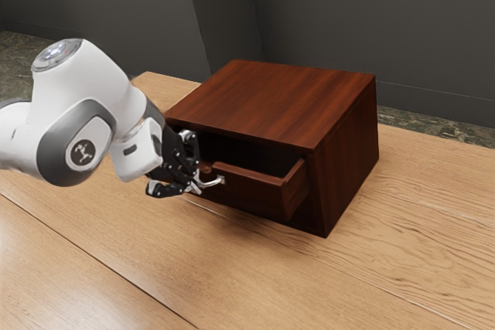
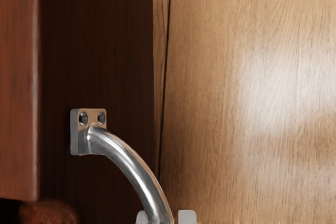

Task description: Pull the drawer handle with one arm to open the drawer

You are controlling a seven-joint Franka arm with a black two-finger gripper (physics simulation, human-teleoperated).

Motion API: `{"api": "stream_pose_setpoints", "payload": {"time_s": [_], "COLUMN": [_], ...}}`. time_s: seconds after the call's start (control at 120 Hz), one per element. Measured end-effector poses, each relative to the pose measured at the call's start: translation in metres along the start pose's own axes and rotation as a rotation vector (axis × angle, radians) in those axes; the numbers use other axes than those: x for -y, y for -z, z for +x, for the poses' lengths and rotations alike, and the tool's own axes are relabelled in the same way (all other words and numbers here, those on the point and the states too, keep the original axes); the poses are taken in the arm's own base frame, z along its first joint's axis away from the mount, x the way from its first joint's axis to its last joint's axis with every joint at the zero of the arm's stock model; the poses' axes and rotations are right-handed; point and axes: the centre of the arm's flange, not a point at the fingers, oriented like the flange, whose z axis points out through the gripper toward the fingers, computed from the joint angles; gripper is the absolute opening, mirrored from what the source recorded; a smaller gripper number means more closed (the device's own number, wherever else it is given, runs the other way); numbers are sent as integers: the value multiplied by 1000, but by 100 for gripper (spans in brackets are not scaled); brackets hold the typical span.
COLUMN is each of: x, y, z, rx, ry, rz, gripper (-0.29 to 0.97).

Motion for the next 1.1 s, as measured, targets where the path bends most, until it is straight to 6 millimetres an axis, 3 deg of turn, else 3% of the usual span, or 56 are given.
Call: {"api": "stream_pose_setpoints", "payload": {"time_s": [0.817,0.892,0.95,1.1], "x": [-78,-88,-89,-68], "y": [43,70,97,172], "z": [3,8,12,28], "rx": [-39,-49,-51,-50], "ry": [43,39,33,19], "rz": [-41,-18,13,99], "gripper": [-8,-5,4,36]}}
